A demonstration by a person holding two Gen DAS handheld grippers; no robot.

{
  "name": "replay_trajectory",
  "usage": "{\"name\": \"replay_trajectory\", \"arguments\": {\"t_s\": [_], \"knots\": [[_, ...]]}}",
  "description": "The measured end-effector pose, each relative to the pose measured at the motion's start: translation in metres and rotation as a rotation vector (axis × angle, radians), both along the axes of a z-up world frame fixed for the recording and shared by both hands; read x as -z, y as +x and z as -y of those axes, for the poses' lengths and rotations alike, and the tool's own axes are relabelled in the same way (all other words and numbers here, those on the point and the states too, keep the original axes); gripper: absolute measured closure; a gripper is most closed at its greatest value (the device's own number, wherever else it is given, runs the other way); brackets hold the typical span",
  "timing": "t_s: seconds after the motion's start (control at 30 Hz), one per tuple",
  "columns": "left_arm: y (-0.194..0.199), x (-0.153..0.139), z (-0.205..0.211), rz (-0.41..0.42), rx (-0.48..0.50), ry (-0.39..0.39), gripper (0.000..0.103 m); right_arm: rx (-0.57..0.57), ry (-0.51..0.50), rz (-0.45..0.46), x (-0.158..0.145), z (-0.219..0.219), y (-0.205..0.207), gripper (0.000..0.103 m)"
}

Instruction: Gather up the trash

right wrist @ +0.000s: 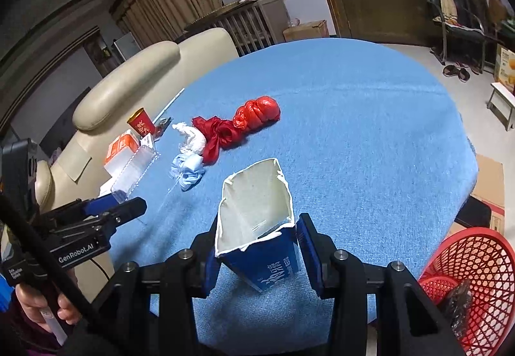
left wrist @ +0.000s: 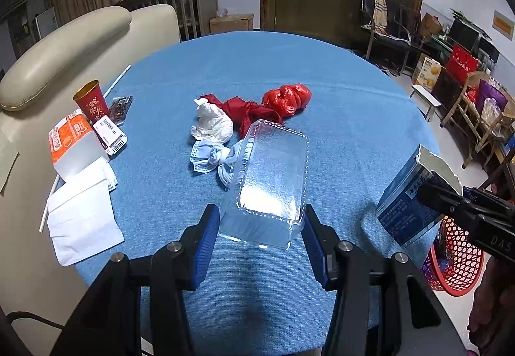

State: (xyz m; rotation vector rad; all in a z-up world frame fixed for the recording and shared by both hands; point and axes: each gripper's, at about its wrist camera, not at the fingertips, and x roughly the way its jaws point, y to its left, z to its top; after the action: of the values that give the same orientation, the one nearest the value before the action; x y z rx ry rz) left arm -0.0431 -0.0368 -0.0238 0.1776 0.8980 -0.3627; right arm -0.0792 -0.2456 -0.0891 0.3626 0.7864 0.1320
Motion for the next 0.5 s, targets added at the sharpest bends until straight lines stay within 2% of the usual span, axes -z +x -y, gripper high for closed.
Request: {"name": "replay_trajectory", "arguments": {"t_s": [0.5], "knots": [[-0.009, 0.000, 0.013, 0.005, 0.037, 0.020, 0.050, 0.045, 0.050, 0.011, -0.001, 0.015, -0.006, 0.057]]}}
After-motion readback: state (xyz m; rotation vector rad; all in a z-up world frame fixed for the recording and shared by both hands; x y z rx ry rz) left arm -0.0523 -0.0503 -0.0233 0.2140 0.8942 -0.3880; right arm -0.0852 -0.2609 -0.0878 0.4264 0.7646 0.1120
